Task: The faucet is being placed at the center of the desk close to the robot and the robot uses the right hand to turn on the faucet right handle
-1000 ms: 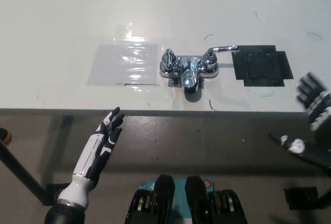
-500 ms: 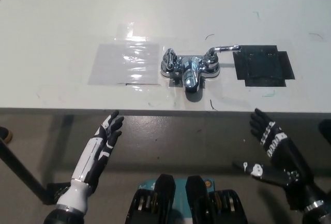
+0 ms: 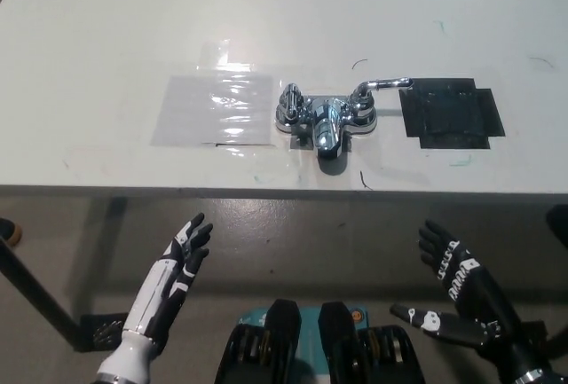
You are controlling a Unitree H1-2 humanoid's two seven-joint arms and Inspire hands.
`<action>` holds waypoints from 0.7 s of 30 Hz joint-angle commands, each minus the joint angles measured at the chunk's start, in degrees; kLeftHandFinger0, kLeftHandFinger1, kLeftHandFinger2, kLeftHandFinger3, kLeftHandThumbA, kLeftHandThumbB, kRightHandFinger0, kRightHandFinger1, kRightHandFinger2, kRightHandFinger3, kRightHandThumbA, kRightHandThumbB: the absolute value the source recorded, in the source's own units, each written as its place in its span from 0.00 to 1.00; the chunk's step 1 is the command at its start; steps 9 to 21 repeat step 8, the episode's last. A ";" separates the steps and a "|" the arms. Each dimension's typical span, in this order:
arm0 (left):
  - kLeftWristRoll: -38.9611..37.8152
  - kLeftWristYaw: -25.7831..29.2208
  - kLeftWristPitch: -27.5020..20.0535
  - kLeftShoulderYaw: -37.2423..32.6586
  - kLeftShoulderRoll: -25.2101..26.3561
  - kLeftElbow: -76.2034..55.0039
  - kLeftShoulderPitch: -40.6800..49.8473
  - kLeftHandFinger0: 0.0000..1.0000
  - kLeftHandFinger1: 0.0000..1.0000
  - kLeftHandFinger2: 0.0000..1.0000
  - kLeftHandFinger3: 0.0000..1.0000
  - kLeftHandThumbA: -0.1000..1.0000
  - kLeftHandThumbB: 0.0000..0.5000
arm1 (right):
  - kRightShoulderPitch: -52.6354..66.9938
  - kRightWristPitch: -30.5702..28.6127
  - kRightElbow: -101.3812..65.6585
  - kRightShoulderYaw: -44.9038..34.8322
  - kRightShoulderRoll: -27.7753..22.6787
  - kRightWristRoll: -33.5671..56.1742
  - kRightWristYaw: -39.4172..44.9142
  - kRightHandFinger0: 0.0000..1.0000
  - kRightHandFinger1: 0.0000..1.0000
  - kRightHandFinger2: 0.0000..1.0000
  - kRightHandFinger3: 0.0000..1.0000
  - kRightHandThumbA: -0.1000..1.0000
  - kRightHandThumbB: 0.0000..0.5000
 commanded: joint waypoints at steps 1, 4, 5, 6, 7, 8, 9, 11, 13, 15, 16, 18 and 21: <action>0.47 -0.68 -2.34 -0.38 0.80 -1.20 0.84 1.00 1.00 1.00 1.00 0.94 0.20 | 0.68 -4.66 0.23 1.18 -0.83 -0.50 -1.18 1.00 1.00 1.00 1.00 1.00 0.08; -0.29 -0.98 -2.17 -0.36 0.75 -1.51 1.66 1.00 1.00 1.00 1.00 0.93 0.17 | 1.49 -4.70 -0.02 1.70 -0.98 -0.35 -1.41 1.00 1.00 1.00 1.00 1.00 0.08; -0.44 -1.01 -2.11 -0.34 0.72 -1.37 1.83 1.00 1.00 1.00 1.00 0.93 0.17 | 1.74 -4.78 -0.05 1.78 -0.98 -0.26 -1.49 1.00 1.00 1.00 1.00 1.00 0.06; -0.53 -0.97 -2.19 -0.31 0.66 -1.16 2.17 1.00 1.00 1.00 1.00 0.92 0.17 | 2.17 -4.99 -0.14 2.03 -1.07 -0.27 -1.66 1.00 1.00 1.00 1.00 1.00 0.06; -0.53 -0.90 -2.23 -0.29 0.61 -1.10 2.32 1.00 1.00 1.00 1.00 0.92 0.16 | 2.31 -5.08 -0.15 2.13 -1.10 -0.26 -1.75 1.00 1.00 1.00 1.00 1.00 0.06; -0.53 -0.90 -2.23 -0.29 0.61 -1.10 2.32 1.00 1.00 1.00 1.00 0.92 0.16 | 2.31 -5.08 -0.15 2.13 -1.10 -0.26 -1.75 1.00 1.00 1.00 1.00 1.00 0.06; -0.53 -0.90 -2.23 -0.29 0.61 -1.10 2.32 1.00 1.00 1.00 1.00 0.92 0.16 | 2.31 -5.08 -0.15 2.13 -1.10 -0.26 -1.75 1.00 1.00 1.00 1.00 1.00 0.06; -0.53 -0.90 -2.23 -0.29 0.61 -1.10 2.32 1.00 1.00 1.00 1.00 0.92 0.16 | 2.31 -5.08 -0.15 2.13 -1.10 -0.26 -1.75 1.00 1.00 1.00 1.00 1.00 0.06; -0.53 -0.90 -2.23 -0.29 0.61 -1.10 2.32 1.00 1.00 1.00 1.00 0.92 0.16 | 2.31 -5.08 -0.15 2.13 -1.10 -0.26 -1.75 1.00 1.00 1.00 1.00 1.00 0.06; -0.53 -0.90 -2.23 -0.29 0.61 -1.10 2.32 1.00 1.00 1.00 1.00 0.92 0.16 | 2.31 -5.08 -0.15 2.13 -1.10 -0.26 -1.75 1.00 1.00 1.00 1.00 1.00 0.06; -0.53 -0.90 -2.23 -0.29 0.61 -1.10 2.32 1.00 1.00 1.00 1.00 0.92 0.16 | 2.31 -5.08 -0.15 2.13 -1.10 -0.26 -1.75 1.00 1.00 1.00 1.00 1.00 0.06; -0.53 -0.90 -2.23 -0.29 0.61 -1.10 2.32 1.00 1.00 1.00 1.00 0.92 0.16 | 2.31 -5.08 -0.15 2.13 -1.10 -0.26 -1.75 1.00 1.00 1.00 1.00 1.00 0.06; -0.53 -0.90 -2.23 -0.29 0.61 -1.10 2.32 1.00 1.00 1.00 1.00 0.92 0.16 | 2.31 -5.08 -0.15 2.13 -1.10 -0.26 -1.75 1.00 1.00 1.00 1.00 1.00 0.06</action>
